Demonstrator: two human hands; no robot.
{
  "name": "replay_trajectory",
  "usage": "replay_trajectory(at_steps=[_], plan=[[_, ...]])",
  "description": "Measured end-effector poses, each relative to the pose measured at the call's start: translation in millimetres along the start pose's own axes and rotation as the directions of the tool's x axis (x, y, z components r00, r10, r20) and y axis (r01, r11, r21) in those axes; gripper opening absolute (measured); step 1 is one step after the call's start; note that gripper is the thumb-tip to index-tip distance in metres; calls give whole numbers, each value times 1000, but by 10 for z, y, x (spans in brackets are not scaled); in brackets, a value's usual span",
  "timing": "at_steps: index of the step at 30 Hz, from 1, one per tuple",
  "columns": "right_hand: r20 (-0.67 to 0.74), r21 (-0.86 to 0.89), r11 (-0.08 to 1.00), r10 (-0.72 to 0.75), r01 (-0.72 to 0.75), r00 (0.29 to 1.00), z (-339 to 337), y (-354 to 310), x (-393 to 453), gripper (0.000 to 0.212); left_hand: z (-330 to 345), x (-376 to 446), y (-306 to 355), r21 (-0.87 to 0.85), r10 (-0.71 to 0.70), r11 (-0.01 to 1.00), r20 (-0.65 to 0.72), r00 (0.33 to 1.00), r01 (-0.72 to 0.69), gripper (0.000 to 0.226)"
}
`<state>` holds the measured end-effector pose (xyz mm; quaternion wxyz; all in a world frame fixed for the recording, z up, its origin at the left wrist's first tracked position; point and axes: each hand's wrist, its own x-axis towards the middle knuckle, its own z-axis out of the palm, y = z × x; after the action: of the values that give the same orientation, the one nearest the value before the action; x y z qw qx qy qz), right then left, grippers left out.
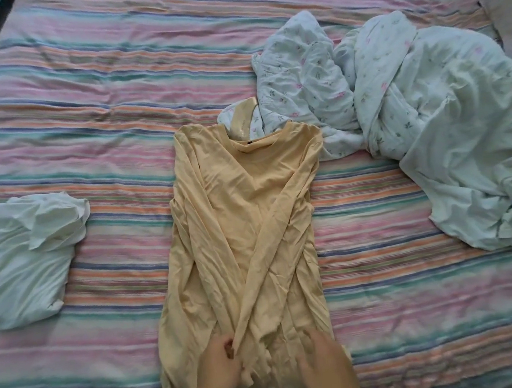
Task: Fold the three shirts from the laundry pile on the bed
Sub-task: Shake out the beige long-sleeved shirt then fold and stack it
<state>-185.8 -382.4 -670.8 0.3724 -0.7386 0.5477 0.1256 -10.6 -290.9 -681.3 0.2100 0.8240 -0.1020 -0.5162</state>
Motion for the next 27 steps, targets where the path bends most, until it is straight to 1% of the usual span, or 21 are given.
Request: replay_trajectory(at_steps=[2,4,6,7,8,9,11,12,14,15,16,18,20,21,24,25,27], plan=[[81,-110,994,23,-14,996,-71,76,45,41,-41,-49,-94,24,8,1000,-103,995,-6,22],[112,-157,987,40,-22,993,-103,91,82,38,-108,-73,-140,103,10,995,-212,977,12,17],[75,-175,982,77,-63,994,-125,73,122,41,-205,-67,-157,234,12,970,-296,955,60,17],[21,-182,979,99,-93,995,-137,56,135,43,-252,-41,-179,282,24,957,-329,944,74,25],[-13,-182,973,140,-140,990,-160,46,148,45,-313,-22,-182,294,38,953,-361,932,75,39],[-24,-154,968,196,-197,980,-172,56,157,50,-377,0,-188,270,52,961,-396,917,62,53],[7,-17,940,342,-342,940,-179,111,155,63,-501,32,-208,194,39,979,-451,891,56,70],[61,36,915,400,-402,915,-160,159,153,65,-550,57,-237,138,-2,988,-440,898,69,75],[166,21,894,439,-448,883,-136,250,121,65,-606,110,-330,0,-103,994,-342,934,110,84],[189,4,894,439,-447,879,-124,296,96,65,-611,123,-384,-11,-133,991,-289,948,136,86],[198,-11,897,434,-441,879,-111,342,66,65,-614,124,-446,32,-144,987,-250,957,157,86],[209,-29,892,446,-451,870,-103,398,4,61,-631,109,-551,108,-149,978,-231,961,177,77],[232,-21,876,474,-482,850,-118,428,-38,43,-656,95,-662,97,-164,977,-223,961,189,64],[234,-5,870,480,-493,845,-123,439,-49,33,-663,98,-734,97,-161,978,-212,964,185,55],[239,42,877,456,-478,857,-127,476,-82,20,-680,49,-893,134,-99,983,-187,977,125,19],[233,69,876,451,-478,861,-139,468,-90,15,-684,13,-906,113,-97,986,-185,978,120,16],[232,139,855,462,-500,856,-167,458,-106,13,-700,-57,-896,31,-44,998,-208,977,52,27]])
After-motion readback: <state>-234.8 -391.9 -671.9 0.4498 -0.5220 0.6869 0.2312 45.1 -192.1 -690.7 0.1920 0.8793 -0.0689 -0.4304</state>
